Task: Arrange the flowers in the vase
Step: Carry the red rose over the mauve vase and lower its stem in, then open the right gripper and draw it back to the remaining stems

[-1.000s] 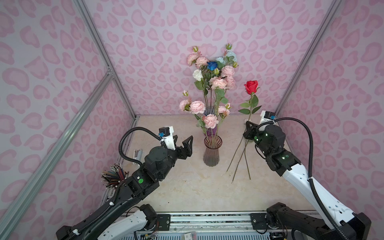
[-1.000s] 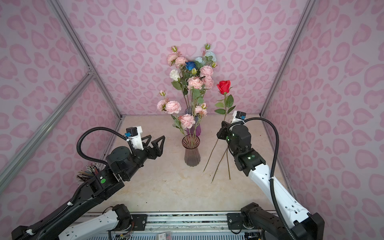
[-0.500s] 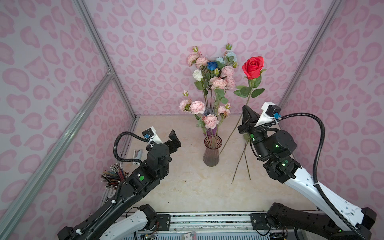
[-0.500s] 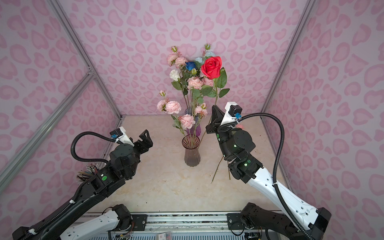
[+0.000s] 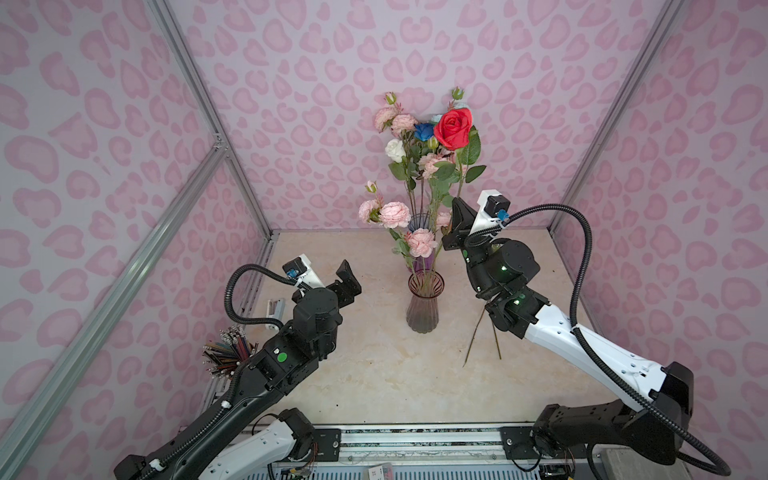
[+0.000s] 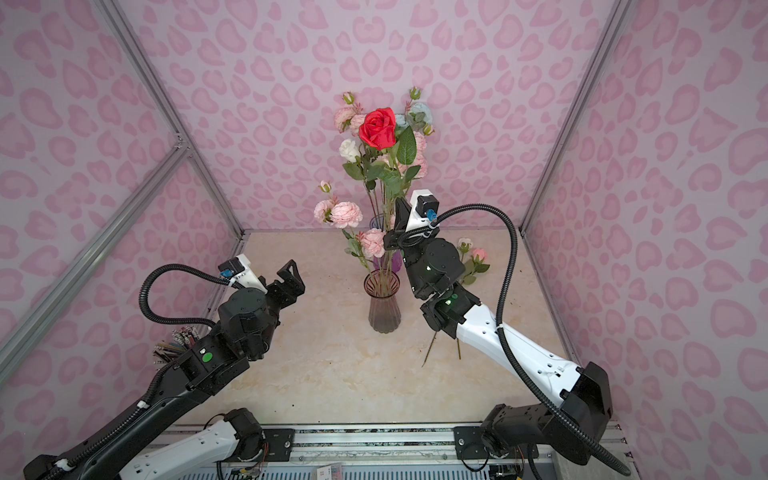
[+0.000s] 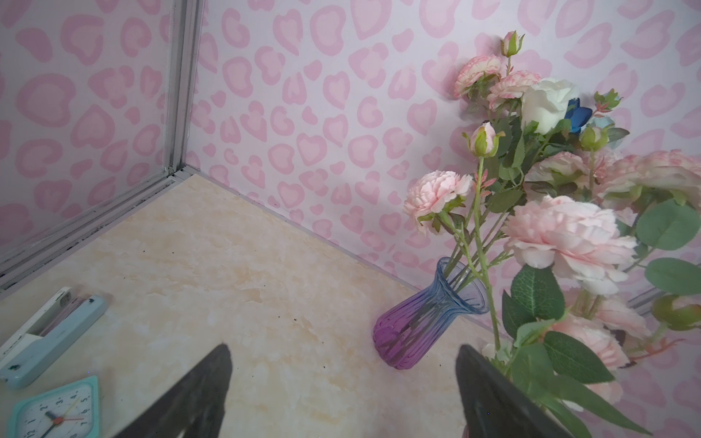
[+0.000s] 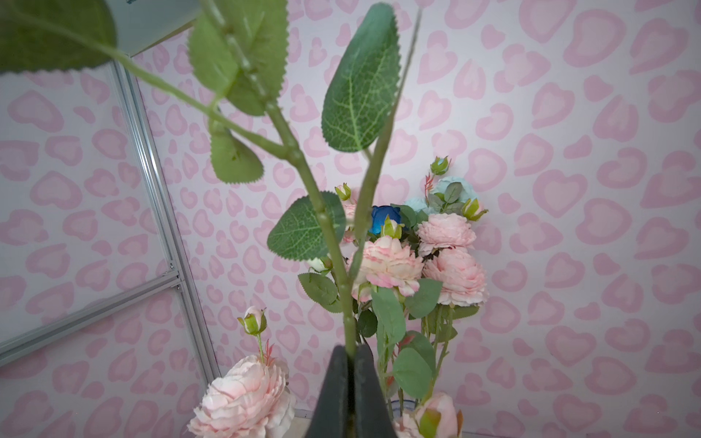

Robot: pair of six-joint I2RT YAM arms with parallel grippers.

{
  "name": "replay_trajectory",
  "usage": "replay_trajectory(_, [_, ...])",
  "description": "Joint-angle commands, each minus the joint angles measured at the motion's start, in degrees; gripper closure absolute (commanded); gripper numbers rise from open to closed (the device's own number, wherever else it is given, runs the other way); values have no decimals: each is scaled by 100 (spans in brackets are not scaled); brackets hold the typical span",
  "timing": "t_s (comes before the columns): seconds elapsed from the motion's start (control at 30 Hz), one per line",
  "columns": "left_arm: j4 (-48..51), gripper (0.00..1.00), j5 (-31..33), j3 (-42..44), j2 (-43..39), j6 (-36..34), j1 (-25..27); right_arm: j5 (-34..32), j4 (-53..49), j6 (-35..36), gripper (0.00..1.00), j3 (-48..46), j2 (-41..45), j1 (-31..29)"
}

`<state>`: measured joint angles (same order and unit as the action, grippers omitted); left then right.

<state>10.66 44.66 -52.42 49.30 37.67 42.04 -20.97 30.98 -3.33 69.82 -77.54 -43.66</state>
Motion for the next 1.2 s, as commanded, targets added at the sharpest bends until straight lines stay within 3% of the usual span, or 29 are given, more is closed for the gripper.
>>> replay_trajectory(0.0, [-41,7,-71,-22,-22,62,-14,25,285,-16,100,-138,-109,-52])
replay_trajectory(0.27, [-54,7,-137,-4,-17,86,-14,-78,-334,83,100,-515,-156,-572])
replay_trajectory(0.33, [-42,7,-198,-5,-6,98,-15,-403,-493,157,94,-534,-136,-683])
replay_trajectory(0.43, [-23,8,-256,-13,22,117,-19,-662,-538,127,78,-630,-78,-739])
replay_trajectory(0.5, [-7,8,-202,-12,27,169,-12,-805,-690,114,75,-603,-114,-740])
replay_trajectory(1.17, [22,8,-230,-13,106,175,-26,-906,-1151,-161,71,-1013,605,-1016])
